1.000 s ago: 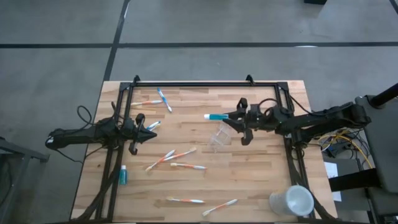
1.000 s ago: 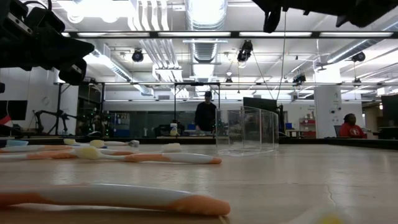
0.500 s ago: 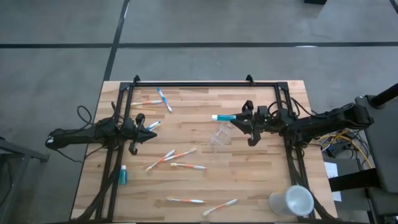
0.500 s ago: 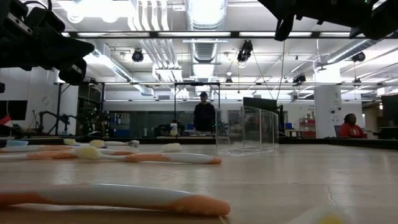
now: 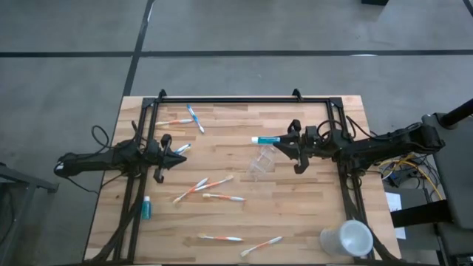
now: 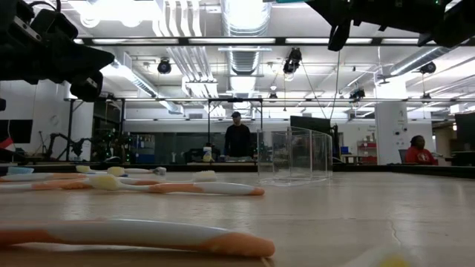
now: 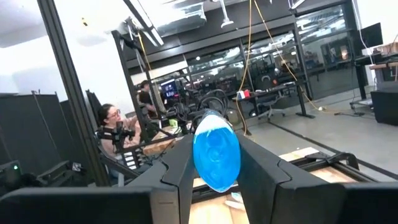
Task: Pick & Place toothbrushing station
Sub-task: Put the mouthwash bottle into the transparent organizer
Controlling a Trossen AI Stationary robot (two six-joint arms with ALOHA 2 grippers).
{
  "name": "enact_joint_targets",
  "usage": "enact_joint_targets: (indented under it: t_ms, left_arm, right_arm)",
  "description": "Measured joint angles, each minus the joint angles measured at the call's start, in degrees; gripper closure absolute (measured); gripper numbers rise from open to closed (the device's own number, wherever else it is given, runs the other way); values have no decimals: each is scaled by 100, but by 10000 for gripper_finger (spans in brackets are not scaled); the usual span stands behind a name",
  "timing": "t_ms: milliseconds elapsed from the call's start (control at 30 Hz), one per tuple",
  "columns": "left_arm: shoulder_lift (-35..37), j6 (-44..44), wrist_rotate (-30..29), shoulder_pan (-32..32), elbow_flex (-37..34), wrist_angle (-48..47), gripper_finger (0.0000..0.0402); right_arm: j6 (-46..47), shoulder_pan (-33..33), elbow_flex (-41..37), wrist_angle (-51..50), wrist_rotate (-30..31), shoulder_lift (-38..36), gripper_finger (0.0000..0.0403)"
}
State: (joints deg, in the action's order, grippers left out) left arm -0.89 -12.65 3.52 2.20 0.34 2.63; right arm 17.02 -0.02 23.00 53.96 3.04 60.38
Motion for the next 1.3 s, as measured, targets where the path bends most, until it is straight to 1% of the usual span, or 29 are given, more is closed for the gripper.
enact_joint_targets:
  t_ms: [100,267,400,467,533,667,733,833,967,1167,1233,1300]
  left_arm:
    - [-2,-139,-39,4,0,180,390]
    - [-5,-155,-86,4,0,636,390]
    - [-33,-87,-377,7,1,1437,390]
    - [-54,-71,-597,7,55,1550,390]
    - [-123,-67,-700,8,239,1497,390]
    - [-378,114,-712,7,778,1560,390]
    - [-643,281,-710,7,1087,1475,390]
    - [-1154,527,-710,7,1743,1304,390]
    - [-2076,617,-734,9,2674,573,390]
    - [-3519,49,-783,9,3904,480,390]
    - [-3926,294,-809,9,4232,481,390]
    - [-4265,787,-819,11,4501,478,390]
  right_arm:
    - [249,1,0,1,14,0,307]
    - [273,-3,0,-17,174,0,307]
    - [293,1,0,-20,338,0,307]
    - [297,-4,0,-22,372,0,307]
    - [285,-1,0,-23,451,0,307]
    - [262,-3,0,-66,466,5,307]
    - [244,-1,0,-69,466,7,307]
    - [229,-1,0,-117,488,7,307]
    - [229,1,0,-130,601,7,307]
    - [233,1,0,-149,611,7,307]
    - [234,1,0,-149,607,7,307]
    - [239,1,0,-150,595,7,307]
